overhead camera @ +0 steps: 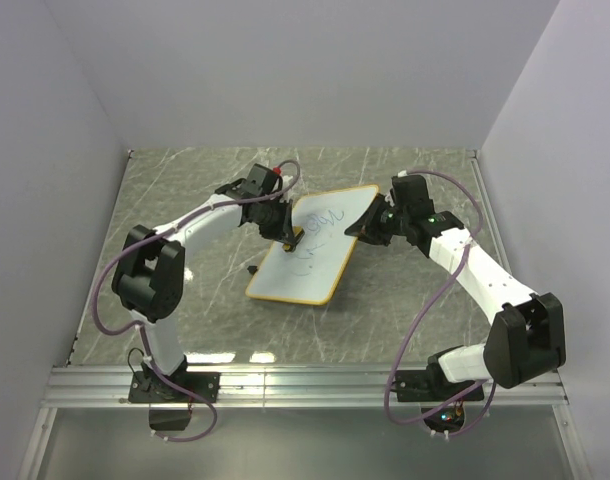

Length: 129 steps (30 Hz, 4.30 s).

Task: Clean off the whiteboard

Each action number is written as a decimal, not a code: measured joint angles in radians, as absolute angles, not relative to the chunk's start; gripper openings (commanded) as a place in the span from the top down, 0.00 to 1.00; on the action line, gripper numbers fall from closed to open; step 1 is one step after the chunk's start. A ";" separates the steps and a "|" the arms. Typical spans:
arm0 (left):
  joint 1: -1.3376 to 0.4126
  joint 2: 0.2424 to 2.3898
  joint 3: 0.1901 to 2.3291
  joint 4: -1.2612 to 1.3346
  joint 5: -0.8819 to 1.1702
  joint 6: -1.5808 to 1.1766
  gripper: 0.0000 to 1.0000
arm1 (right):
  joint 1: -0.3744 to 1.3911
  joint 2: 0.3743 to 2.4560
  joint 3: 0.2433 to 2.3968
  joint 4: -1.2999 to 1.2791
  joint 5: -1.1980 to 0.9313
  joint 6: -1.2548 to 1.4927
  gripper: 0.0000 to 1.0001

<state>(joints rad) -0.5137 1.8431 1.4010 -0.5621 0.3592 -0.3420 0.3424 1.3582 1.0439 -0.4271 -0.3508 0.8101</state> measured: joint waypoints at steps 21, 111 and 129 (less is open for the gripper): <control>-0.660 1.753 1.526 -0.729 0.497 -0.361 1.00 | 0.343 1.393 1.079 -0.415 -0.385 0.775 1.00; -0.728 1.616 1.347 -0.659 0.388 -0.527 1.00 | 0.346 1.388 1.092 -0.431 -0.426 0.697 1.00; -0.731 1.549 1.247 -0.713 0.323 -0.538 1.00 | 0.344 1.390 1.093 -0.427 -0.437 0.689 1.00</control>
<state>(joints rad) -0.7307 1.5486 1.2469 -0.7132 0.3233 -0.5377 0.3443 1.3895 1.0931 -0.4274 -0.4370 0.6891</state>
